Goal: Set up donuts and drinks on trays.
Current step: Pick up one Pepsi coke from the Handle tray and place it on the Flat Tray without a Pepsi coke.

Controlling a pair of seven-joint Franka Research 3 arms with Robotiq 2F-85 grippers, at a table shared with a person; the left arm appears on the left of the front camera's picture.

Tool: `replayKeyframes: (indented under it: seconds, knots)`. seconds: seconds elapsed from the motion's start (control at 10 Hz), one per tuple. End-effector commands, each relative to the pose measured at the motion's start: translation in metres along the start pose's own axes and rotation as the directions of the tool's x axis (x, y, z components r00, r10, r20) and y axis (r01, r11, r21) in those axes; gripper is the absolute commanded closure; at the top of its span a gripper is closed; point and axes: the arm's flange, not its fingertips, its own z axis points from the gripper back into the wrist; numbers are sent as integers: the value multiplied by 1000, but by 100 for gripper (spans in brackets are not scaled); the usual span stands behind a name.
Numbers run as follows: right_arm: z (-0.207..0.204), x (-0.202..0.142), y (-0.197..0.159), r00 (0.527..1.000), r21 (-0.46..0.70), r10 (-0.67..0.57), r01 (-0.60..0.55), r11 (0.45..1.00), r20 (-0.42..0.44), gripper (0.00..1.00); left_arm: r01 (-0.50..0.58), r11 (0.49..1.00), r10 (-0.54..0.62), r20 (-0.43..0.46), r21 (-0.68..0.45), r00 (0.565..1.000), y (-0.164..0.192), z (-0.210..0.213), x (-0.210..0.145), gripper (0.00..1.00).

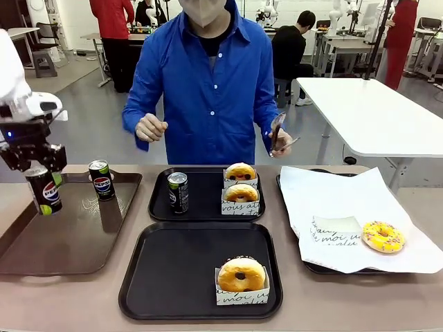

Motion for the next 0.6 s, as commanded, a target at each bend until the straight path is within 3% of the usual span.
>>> replayKeyframes:
  seconds: [0.0,0.2,0.5]
  knots:
    - [0,1,-1,1000,22,12,-12,1000,9,0,68,996,-70,-31,-52,997,-10,56,-12,100]
    - [0,1,-1,1000,22,12,-12,1000,9,0,142,989,-144,-44,-50,989,-20,91,-34,100]
    - [0,1,-1,1000,22,12,-12,1000,9,0,181,983,-181,-52,-15,982,-18,101,-43,100]
